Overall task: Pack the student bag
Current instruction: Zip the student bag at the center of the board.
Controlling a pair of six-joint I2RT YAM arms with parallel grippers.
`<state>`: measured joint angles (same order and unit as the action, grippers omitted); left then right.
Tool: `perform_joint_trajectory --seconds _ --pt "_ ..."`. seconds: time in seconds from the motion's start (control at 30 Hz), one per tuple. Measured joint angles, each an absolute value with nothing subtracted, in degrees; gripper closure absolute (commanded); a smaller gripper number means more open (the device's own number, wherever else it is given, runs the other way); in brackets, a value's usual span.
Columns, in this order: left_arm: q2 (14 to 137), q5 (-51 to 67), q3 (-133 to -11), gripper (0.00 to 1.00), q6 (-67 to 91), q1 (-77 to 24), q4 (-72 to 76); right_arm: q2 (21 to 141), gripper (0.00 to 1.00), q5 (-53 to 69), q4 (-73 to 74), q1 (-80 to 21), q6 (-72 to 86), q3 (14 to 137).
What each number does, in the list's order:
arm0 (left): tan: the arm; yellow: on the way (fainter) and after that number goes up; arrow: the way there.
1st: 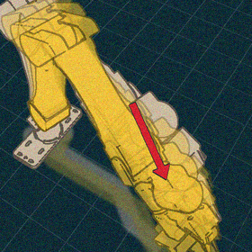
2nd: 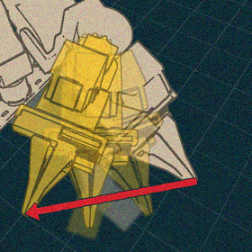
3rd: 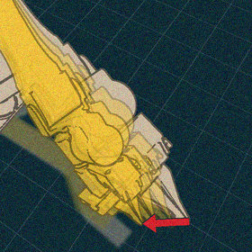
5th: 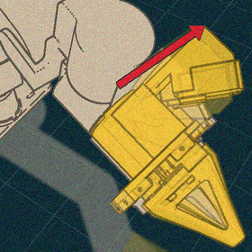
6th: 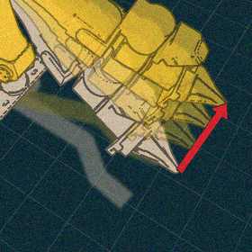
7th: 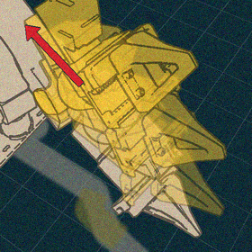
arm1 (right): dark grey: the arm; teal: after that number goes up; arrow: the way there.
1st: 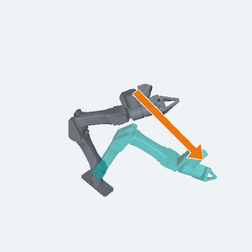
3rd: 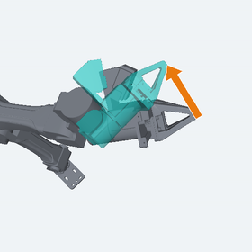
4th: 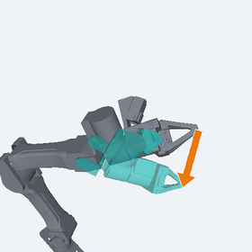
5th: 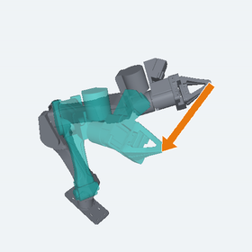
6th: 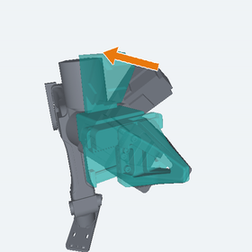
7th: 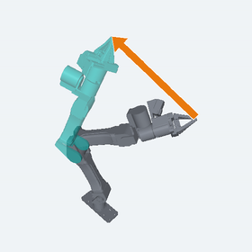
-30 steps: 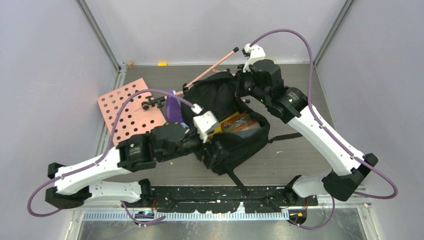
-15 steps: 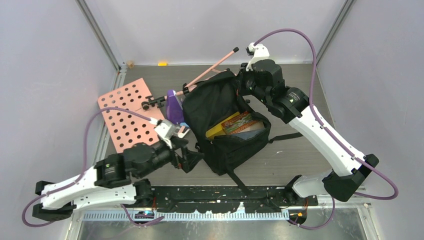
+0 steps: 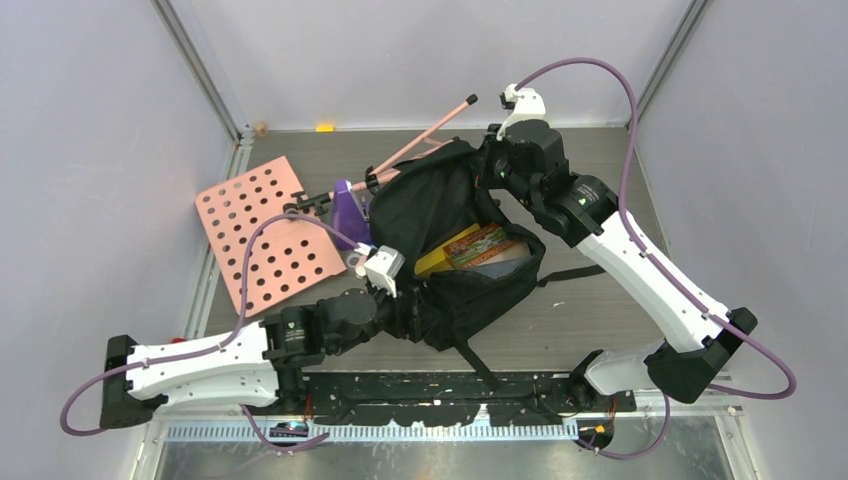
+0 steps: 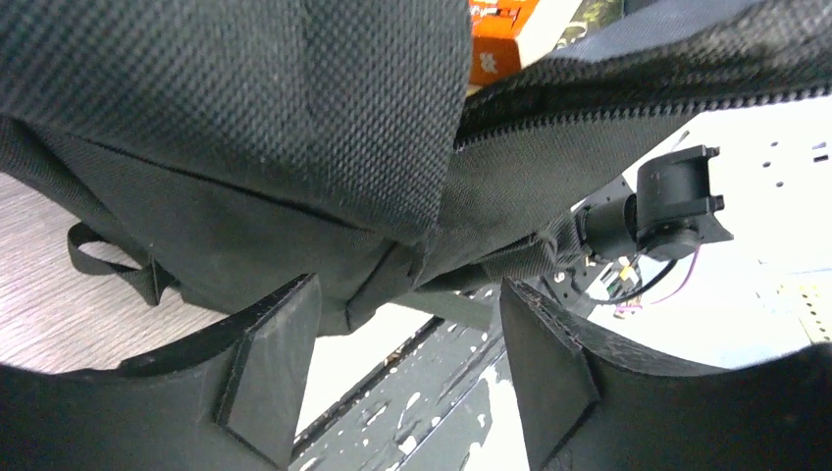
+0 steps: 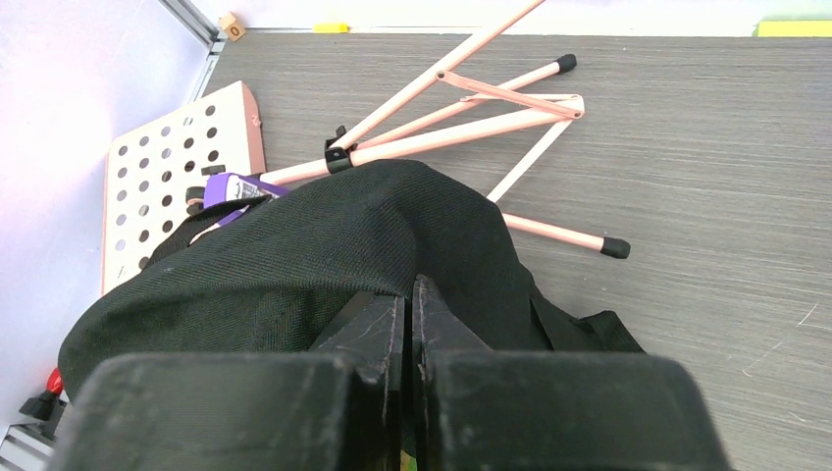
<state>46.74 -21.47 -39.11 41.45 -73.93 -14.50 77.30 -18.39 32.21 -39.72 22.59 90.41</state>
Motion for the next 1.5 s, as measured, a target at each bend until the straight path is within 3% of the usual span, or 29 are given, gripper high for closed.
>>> perform_joint_trajectory --seconds 0.23,0.33,0.43,0.47,0.53,0.73,0.93,1.07,1.5 --pt "48.56 -22.85 -38.72 0.49 43.33 -73.93 -9.80 77.30 1.00 -19.00 32.10 -39.72 22.87 90.17" --pt "49.28 -22.98 -38.72 0.69 43.46 -73.93 -9.13 77.30 1.00 -19.18 31.90 -39.72 22.90 90.08" --pt "49.71 -22.87 -38.72 0.98 43.64 -73.93 -8.32 77.30 1.00 -19.31 31.73 -39.72 22.87 89.97" --pt "49.69 -22.96 -38.72 1.00 43.31 -73.93 -8.36 77.30 1.00 -19.44 31.73 -39.75 22.85 89.97" --pt "49.47 -23.03 -38.72 1.00 43.07 -73.87 -8.58 77.30 0.98 -20.03 31.73 -39.72 22.61 89.95" --pt "44.07 -22.57 -39.27 1.00 40.99 -73.89 -8.75 77.30 0.74 -21.21 31.68 -39.75 19.84 89.89" --pt "42.78 -22.02 -43.07 1.00 37.32 -73.87 -9.76 77.14 0.29 -21.91 32.42 -39.72 16.47 89.89" --pt "43.18 -21.85 -44.23 1.00 35.75 -73.87 -10.63 76.69 0.21 -21.30 36.18 -39.64 14.59 91.29" --pt "46.92 -20.93 -54.92 1.00 26.79 -73.87 -13.82 63.44 0.15 -17.74 42.54 -39.64 11.03 96.86"
